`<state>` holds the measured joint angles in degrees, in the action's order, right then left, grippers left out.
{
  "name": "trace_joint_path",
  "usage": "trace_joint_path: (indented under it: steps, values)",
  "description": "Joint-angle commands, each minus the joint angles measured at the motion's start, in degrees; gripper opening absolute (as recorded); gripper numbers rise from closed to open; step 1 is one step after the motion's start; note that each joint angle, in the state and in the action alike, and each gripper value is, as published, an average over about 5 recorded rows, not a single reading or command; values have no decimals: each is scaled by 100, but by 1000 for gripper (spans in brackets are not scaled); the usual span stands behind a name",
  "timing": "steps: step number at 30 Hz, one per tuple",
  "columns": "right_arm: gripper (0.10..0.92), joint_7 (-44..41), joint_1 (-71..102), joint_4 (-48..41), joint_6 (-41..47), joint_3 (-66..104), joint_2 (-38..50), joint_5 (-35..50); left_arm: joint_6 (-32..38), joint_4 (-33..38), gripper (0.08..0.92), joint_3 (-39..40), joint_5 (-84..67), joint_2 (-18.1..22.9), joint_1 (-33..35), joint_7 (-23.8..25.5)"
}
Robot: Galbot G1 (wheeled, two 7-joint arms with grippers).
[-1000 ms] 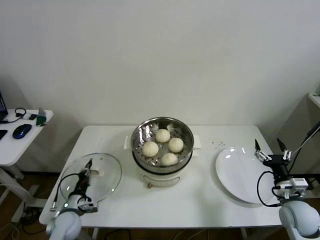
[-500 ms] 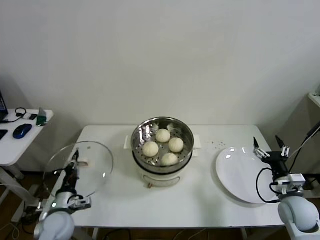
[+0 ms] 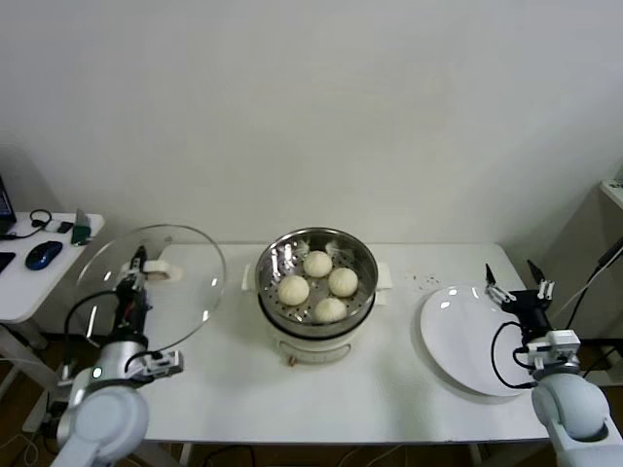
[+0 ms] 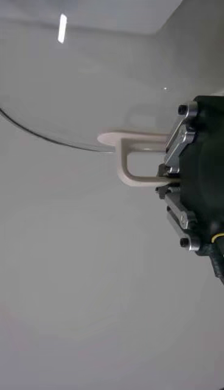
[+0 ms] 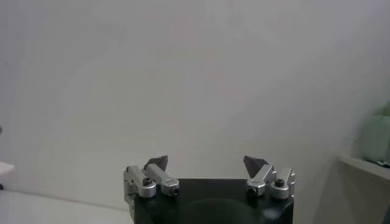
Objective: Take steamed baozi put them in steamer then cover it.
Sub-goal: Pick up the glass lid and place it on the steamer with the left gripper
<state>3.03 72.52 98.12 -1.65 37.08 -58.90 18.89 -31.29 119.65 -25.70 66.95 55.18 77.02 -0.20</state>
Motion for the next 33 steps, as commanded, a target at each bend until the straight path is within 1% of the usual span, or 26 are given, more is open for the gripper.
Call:
trace_joint_path:
  steps: [1, 5, 9, 13, 17, 25, 29, 33]
  values:
    - [823, 61, -152, -78, 50, -162, -24, -135, -1075, 563, 154, 1815, 52, -601, -1520, 957]
    - [823, 80, -178, -128, 61, -158, -54, -178, -1298, 335, 154, 2519, 239, -385, -2313, 1492]
    - [823, 81, -169, -188, 53, -103, -68, -218, -1371, -28, 154, 3027, 541, 111, -2873, 1833]
    - [823, 79, -131, -222, 42, -16, -71, -238, -1371, -425, 154, 3417, 873, 654, -3177, 2053]
    - [823, 68, -42, -233, 26, 110, -57, -255, -1371, -748, 154, 3687, 1056, 973, -3240, 2120]
    - [823, 43, 108, -303, -31, 348, -67, -305, -1371, -1270, 154, 3786, 1397, 1834, -3165, 2111]
    - [823, 36, 153, -305, -47, 412, -76, -326, -1371, -1498, 154, 3800, 1469, 2122, -3174, 2080]
    - [823, 19, 191, -318, -73, 466, -89, -344, -1371, -1742, 154, 3792, 1461, 2320, -3192, 1970]
